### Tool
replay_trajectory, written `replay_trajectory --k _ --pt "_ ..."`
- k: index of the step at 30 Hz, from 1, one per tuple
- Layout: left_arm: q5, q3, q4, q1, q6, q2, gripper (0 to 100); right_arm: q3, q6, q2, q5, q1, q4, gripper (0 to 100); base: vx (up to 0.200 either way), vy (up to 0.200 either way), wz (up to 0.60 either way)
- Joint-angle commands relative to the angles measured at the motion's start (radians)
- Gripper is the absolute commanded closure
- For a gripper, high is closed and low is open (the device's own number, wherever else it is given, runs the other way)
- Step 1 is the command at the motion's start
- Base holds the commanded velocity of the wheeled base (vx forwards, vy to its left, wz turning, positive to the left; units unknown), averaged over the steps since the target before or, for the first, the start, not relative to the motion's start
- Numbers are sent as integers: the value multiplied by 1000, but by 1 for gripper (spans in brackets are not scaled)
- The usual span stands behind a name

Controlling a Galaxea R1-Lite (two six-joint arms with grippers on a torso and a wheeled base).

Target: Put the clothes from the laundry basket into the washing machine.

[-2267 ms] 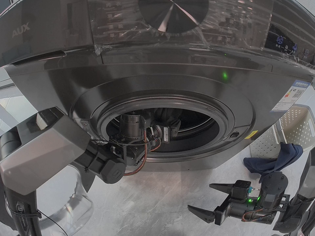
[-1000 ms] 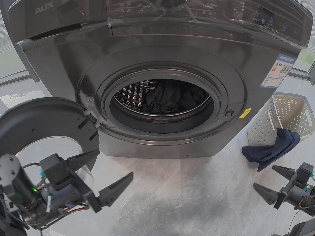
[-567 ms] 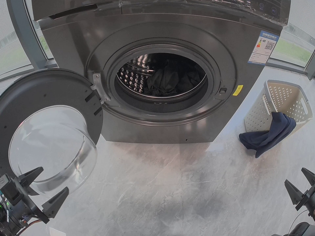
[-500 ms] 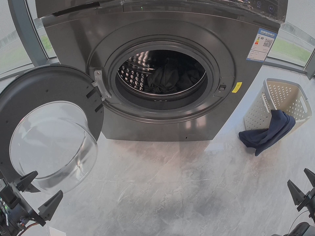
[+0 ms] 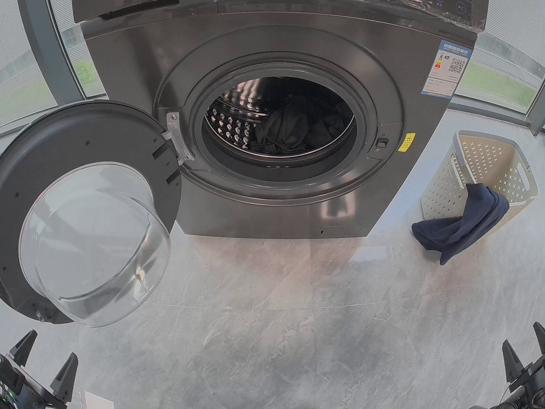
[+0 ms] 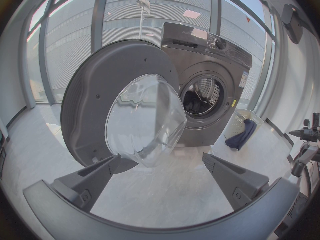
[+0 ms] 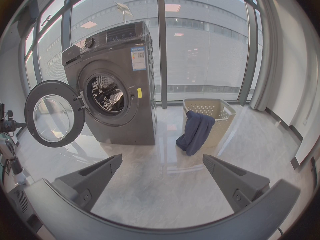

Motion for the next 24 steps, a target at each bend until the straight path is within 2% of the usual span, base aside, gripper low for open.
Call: replay_trajectory --k 1,2,6,9,11,14,24 --pt "-76 18 69 161 -39 -216 0 16 -26 -74 8 -28 -2 0 0 -200 0" --pt "-72 18 69 161 -28 -219 0 16 -25 -74 8 -27 -4 0 0 -200 0" --pt "10 18 69 156 1 -216 0 16 -28 -74 8 -28 -2 0 0 -200 0" --pt "-4 18 117 158 49 -216 0 16 -28 -74 8 -28 -2 0 0 -200 0" --pt "-38 10 158 156 67 -216 0 16 -28 -74 8 -27 -2 0 0 -200 0" --pt "-78 10 157 155 73 -216 0 16 -28 -74 8 -27 -2 0 0 -200 0" --pt "-76 16 144 155 67 -216 0 16 -28 -74 8 -27 -2 0 0 -200 0"
